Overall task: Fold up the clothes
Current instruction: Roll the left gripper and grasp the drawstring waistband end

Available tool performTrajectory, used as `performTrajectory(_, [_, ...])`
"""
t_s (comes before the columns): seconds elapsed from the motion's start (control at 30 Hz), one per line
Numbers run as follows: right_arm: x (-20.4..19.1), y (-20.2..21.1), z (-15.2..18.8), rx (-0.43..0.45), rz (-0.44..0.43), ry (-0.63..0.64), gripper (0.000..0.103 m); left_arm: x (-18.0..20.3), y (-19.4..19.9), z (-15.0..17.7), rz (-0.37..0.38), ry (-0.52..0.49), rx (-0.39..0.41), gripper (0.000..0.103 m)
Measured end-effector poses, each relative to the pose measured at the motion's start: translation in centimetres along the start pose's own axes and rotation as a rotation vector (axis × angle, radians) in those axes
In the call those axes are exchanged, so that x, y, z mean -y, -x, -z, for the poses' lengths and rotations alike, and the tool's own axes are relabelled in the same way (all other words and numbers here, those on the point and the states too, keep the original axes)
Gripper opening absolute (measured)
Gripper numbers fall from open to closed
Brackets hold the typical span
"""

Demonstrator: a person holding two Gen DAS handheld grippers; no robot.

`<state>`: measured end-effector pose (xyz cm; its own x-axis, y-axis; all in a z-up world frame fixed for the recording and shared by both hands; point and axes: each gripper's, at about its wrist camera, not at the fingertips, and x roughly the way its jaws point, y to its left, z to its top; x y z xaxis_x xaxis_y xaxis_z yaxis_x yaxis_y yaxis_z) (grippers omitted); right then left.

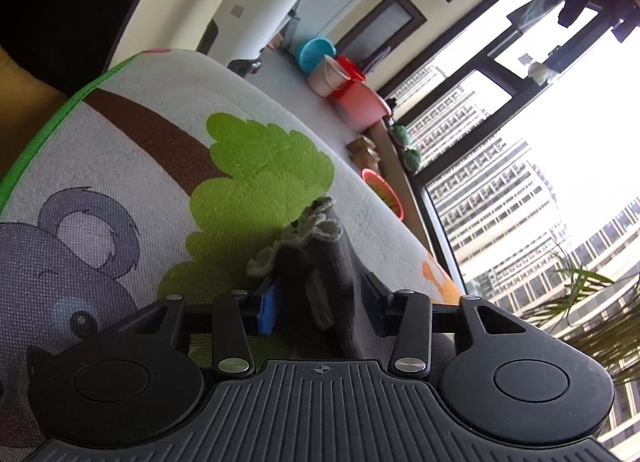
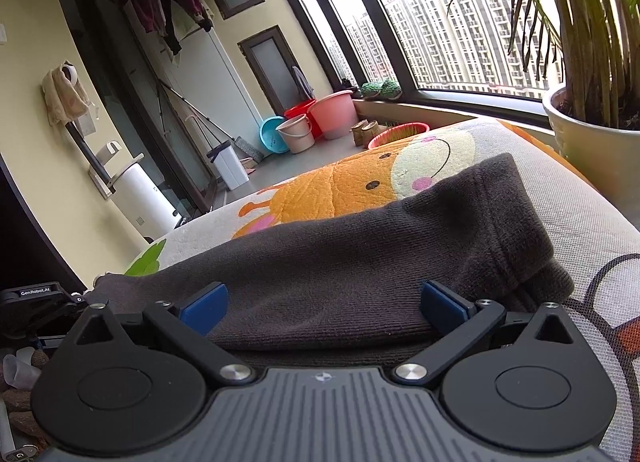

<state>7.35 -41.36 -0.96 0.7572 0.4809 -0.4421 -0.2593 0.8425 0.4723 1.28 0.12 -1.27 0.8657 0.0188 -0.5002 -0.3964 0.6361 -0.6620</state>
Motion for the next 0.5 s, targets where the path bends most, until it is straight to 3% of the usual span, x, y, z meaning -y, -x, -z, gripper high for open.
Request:
performTrajectory(0.1, [0.0, 0.0, 0.1, 0.001, -0.001, -0.002, 0.103, -0.1, -0.7, -0.3, -0.022, 0.022, -0.018, 0.069])
performTrajectory(0.17, [0.1, 0.0, 0.0, 0.001, -0.002, -0.003, 0.103, 0.5, -1.3, -0.3, -0.039, -0.014, -0.01, 0.068])
performTrajectory(0.2, [0.1, 0.0, 0.0, 0.002, -0.002, -0.004, 0.103, 0.8, -1.5, -0.2, -0.049, -0.026, -0.006, 0.066])
performTrajectory(0.3, [0.2, 0.0, 0.0, 0.003, -0.005, -0.008, 0.103, 1.0, -2.0, 0.0, -0.079, -0.056, -0.004, 0.038])
performTrajectory(0.4, [0.3, 0.1, 0.0, 0.005, -0.009, -0.013, 0.103, 1.7, -1.7, 0.4, -0.088, -0.138, 0.025, 0.033])
performTrajectory(0.5, [0.2, 0.0, 0.0, 0.006, -0.011, -0.016, 0.103, 4.1, -0.9, 1.7, -0.131, -0.352, 0.104, 0.029])
